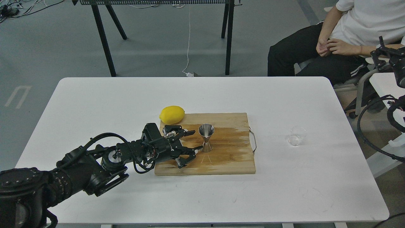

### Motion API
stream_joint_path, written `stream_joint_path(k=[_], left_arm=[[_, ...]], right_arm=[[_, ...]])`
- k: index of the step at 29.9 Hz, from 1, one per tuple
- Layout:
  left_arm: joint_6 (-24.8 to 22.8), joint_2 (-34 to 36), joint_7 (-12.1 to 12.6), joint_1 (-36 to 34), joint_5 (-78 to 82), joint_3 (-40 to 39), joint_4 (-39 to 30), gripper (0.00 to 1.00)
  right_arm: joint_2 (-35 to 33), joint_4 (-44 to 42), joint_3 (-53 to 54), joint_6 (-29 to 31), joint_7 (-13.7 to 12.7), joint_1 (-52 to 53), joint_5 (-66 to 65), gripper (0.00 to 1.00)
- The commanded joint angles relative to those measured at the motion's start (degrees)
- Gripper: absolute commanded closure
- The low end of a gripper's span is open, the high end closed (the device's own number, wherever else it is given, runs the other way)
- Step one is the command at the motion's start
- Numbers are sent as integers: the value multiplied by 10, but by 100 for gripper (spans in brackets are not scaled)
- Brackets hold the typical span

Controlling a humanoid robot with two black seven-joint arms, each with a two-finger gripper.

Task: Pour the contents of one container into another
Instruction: 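Open the left gripper and pull it back away from the jigger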

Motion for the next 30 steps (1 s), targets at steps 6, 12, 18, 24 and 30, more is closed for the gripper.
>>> stream_joint_path(k=[6,12,18,24,30], left_arm=[[0,101,-10,34,0,-22,-109,34],[0,158,-12,34,-172,-93,-184,31],[0,246,-20,27,-376,-102,-312,29],[0,276,-44,28,-581,-223,-328,29],[-372,298,-44,30,-890,-405,-259,25]], right_arm=[[1,0,-1,0,-3,-1,0,0],[0,-2,-3,0,0,-1,0,0],[-11,-2,-6,0,-12,-20,-1,0],[-45,-1,-4,0,-62,-20,1,0],[-65,-2,-2,0,-83,-30,3,0]])
